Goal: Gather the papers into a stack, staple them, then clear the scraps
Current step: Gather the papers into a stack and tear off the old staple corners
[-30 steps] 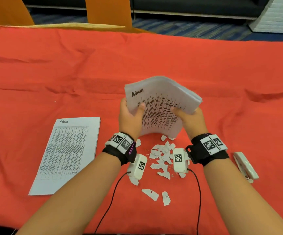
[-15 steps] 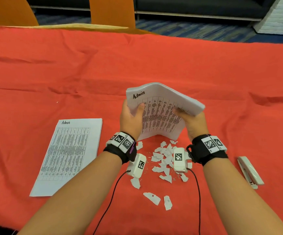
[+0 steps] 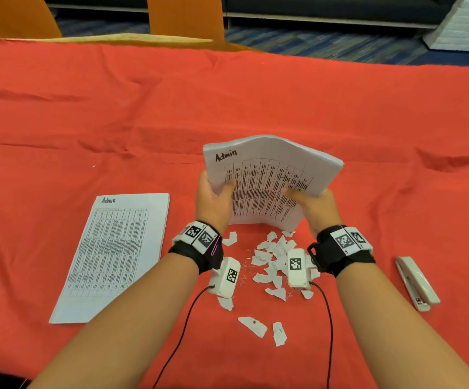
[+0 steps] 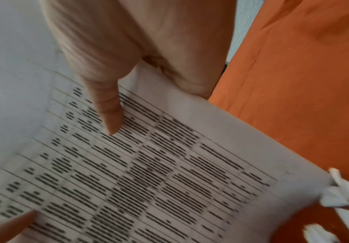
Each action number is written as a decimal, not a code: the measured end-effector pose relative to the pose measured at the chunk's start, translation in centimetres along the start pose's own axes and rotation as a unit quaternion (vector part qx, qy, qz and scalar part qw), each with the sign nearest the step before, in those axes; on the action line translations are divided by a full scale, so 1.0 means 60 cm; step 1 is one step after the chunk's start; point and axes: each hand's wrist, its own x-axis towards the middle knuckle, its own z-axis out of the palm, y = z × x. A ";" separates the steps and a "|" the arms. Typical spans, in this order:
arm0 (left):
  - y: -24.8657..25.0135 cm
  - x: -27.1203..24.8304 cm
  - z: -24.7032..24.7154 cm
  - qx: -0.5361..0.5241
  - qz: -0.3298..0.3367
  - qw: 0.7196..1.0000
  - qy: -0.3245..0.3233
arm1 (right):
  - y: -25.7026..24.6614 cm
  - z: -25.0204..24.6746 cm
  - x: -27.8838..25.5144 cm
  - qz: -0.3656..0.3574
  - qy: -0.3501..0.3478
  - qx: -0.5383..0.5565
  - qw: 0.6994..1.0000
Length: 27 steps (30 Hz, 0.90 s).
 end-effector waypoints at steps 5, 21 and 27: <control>-0.053 -0.004 0.001 0.056 -0.052 0.997 -0.017 | 0.048 0.001 0.007 0.058 -0.007 -0.063 0.996; 0.081 0.099 -0.189 0.192 0.001 0.981 0.035 | -0.042 0.163 0.027 -0.038 -0.099 -0.143 0.984; 0.026 0.107 -0.395 0.309 -0.137 0.940 0.050 | 0.051 0.325 -0.028 0.073 -0.224 -0.187 0.954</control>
